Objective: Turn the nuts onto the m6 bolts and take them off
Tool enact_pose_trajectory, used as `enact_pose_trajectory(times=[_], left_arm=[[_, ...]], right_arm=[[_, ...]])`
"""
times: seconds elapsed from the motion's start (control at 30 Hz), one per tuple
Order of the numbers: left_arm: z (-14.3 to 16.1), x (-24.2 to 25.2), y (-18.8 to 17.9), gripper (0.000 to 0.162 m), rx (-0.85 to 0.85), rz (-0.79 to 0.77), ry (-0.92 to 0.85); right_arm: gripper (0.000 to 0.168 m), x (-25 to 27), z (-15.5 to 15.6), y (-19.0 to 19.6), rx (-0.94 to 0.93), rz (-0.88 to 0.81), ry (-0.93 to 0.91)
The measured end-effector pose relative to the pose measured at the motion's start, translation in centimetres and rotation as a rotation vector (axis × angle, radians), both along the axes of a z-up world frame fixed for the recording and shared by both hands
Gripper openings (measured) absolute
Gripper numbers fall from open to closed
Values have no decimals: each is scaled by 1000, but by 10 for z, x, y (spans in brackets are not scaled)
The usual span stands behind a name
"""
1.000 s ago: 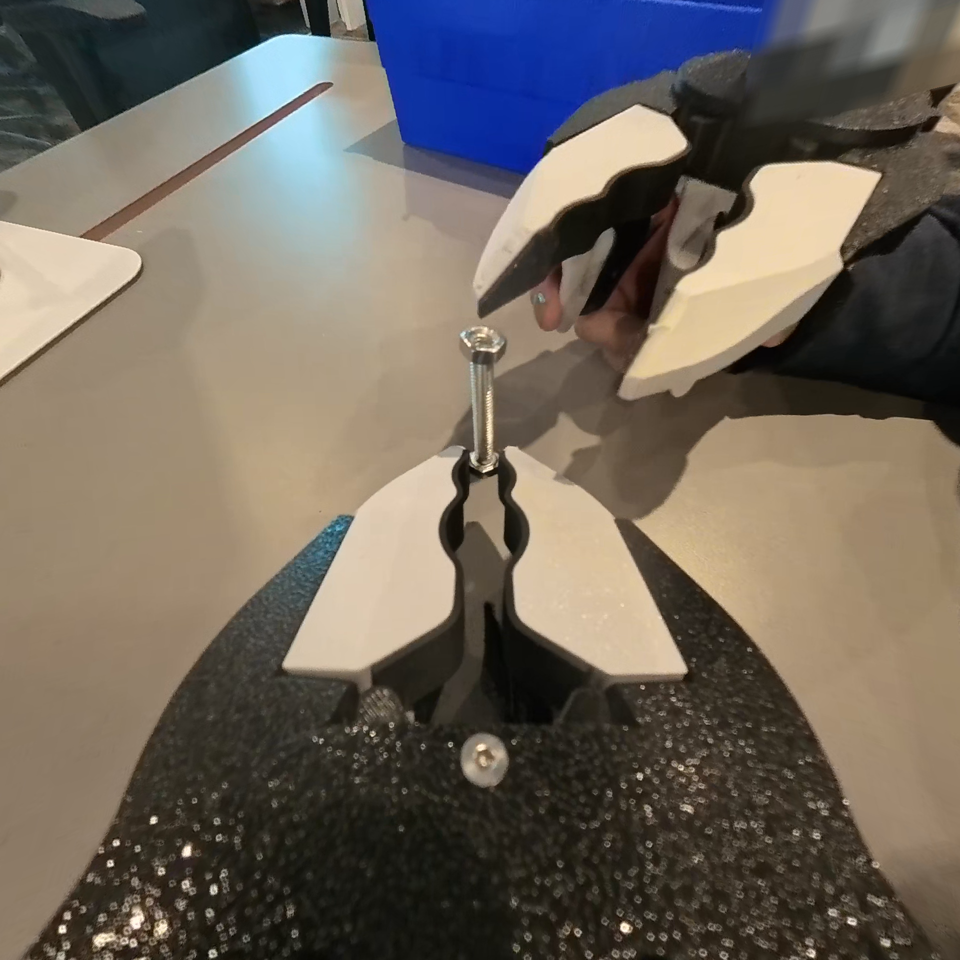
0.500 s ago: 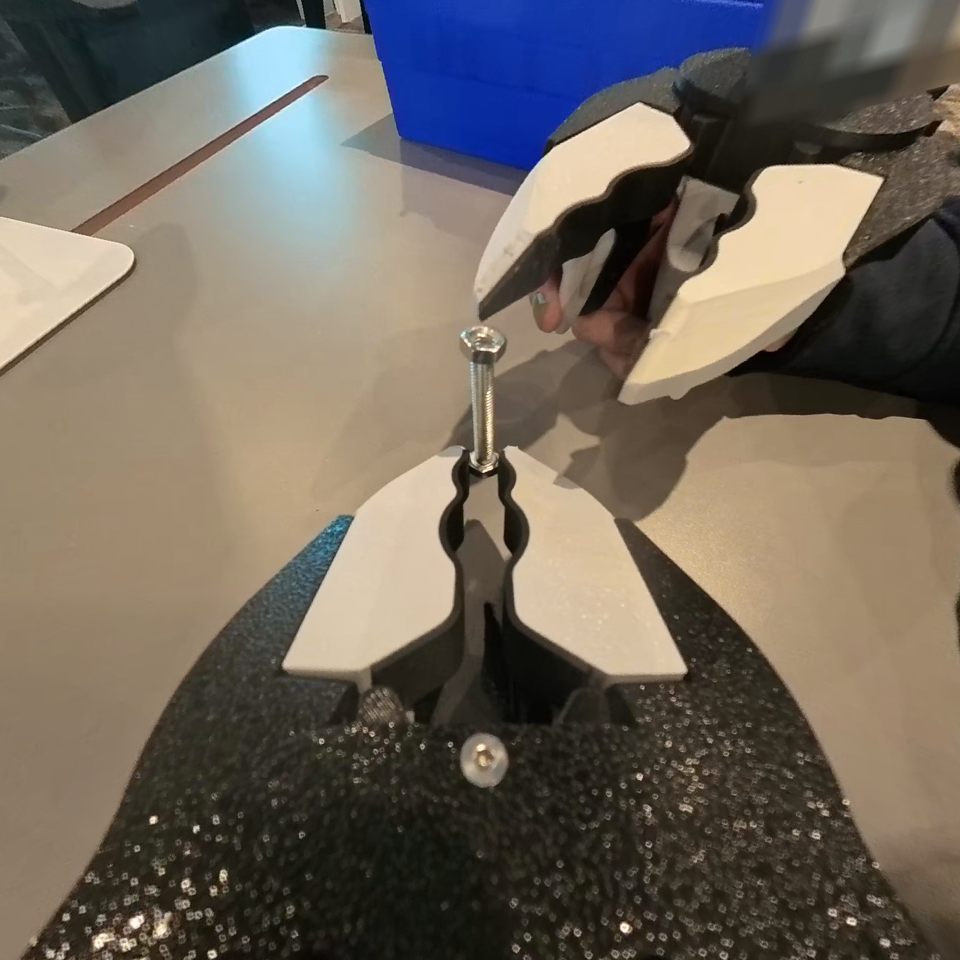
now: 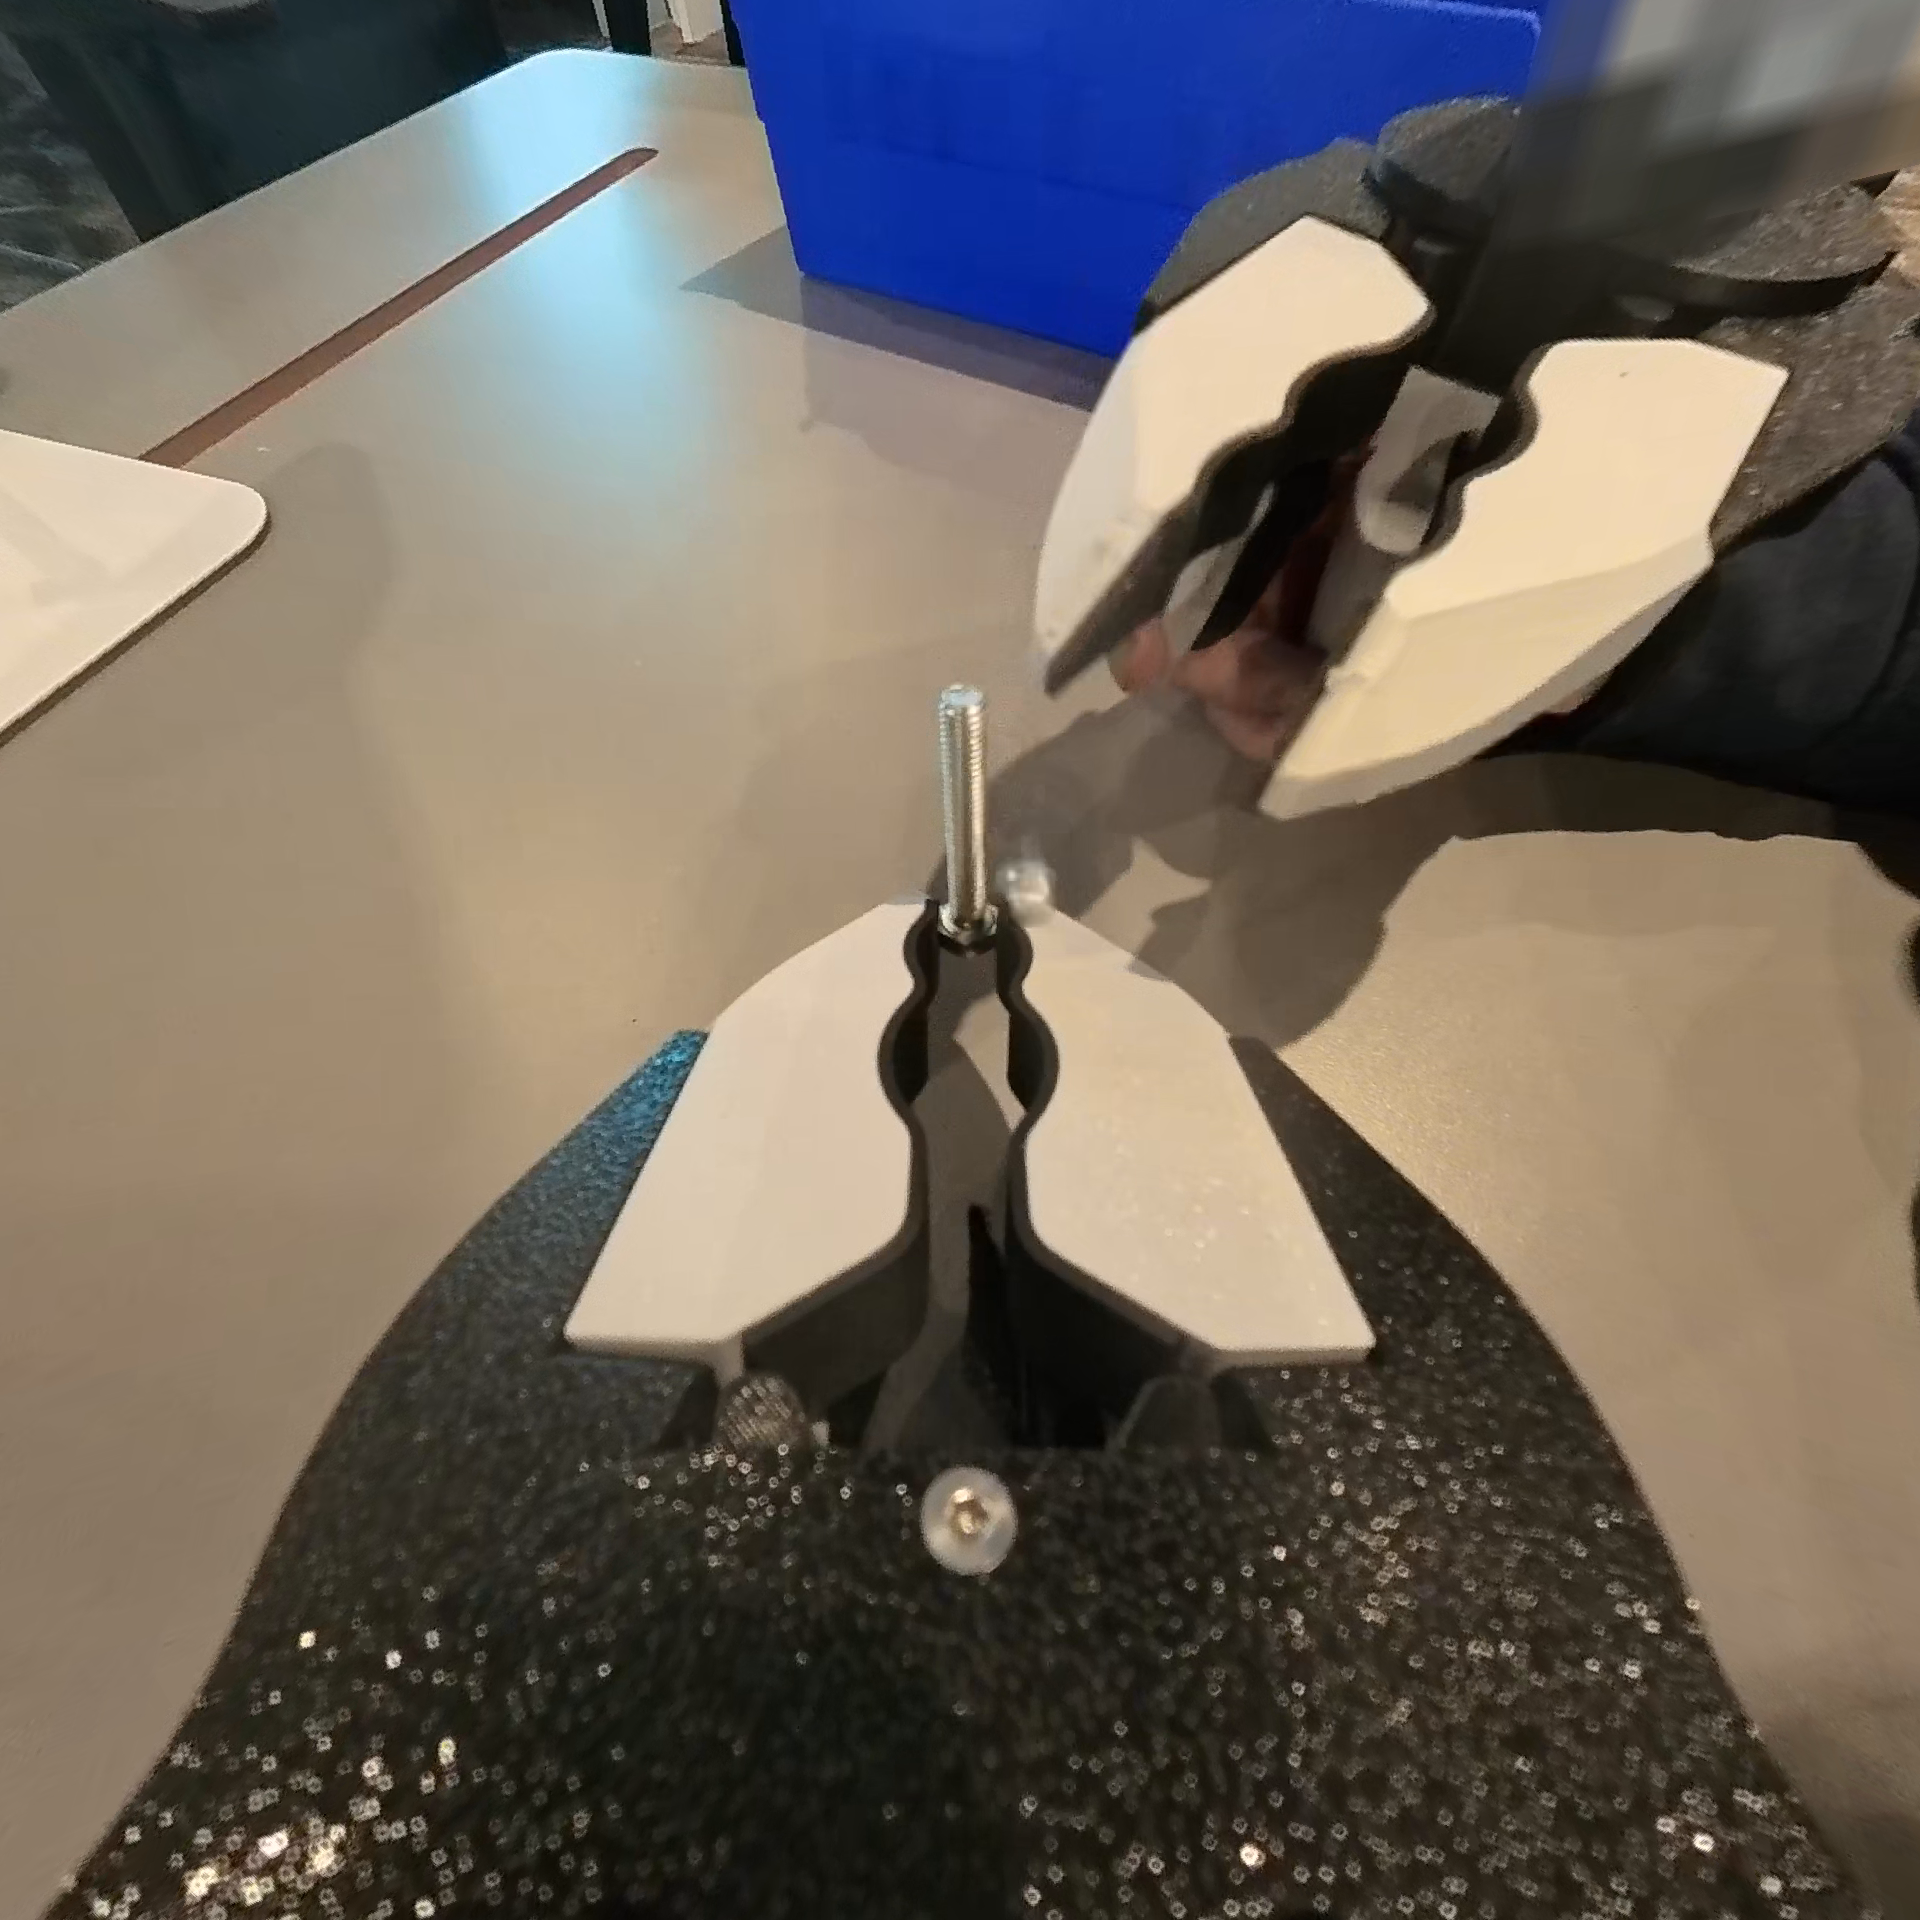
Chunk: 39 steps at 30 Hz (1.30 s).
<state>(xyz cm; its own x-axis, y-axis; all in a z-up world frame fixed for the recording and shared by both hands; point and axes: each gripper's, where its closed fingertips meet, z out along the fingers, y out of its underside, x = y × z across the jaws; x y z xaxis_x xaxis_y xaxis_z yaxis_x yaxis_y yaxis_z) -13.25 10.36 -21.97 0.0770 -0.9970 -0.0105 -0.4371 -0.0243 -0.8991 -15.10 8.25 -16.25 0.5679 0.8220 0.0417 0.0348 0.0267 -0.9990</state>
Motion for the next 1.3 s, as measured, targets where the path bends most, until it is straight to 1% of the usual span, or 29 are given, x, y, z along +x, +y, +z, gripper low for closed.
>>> enact_pose_trajectory(times=[0.27,0.43,0.6,0.67,0.77,0.83,0.93,1.03,1.1,1.17,1.3], left_arm=[[0,0,0,10,-1,3,-1],[0,0,1,10,2,6,-1],[0,0,1,10,2,7,1],[0,0,1,10,1,8,2],[0,0,1,10,3,7,2],[0,0,1,10,6,7,3],[-1,0,1,10,12,8,9],[-2,0,1,10,19,9,17],[-2,0,0,10,21,9,20],[-3,0,0,10,22,9,21],[-3,1,0,10,24,9,25]], right_arm=[[28,4,1,3,-6,-24,20],[28,9,1,8,-44,-43,45],[26,16,6,10,-51,-56,103],[24,29,13,14,-33,-114,128],[20,71,21,30,-15,-330,121],[19,104,17,39,-45,-498,64],[21,126,3,42,-111,-584,-76],[23,122,-29,47,-227,-574,-215],[21,117,-46,51,-261,-595,-315],[18,112,-56,55,-267,-613,-392],[11,101,-66,63,-327,-602,-412]])
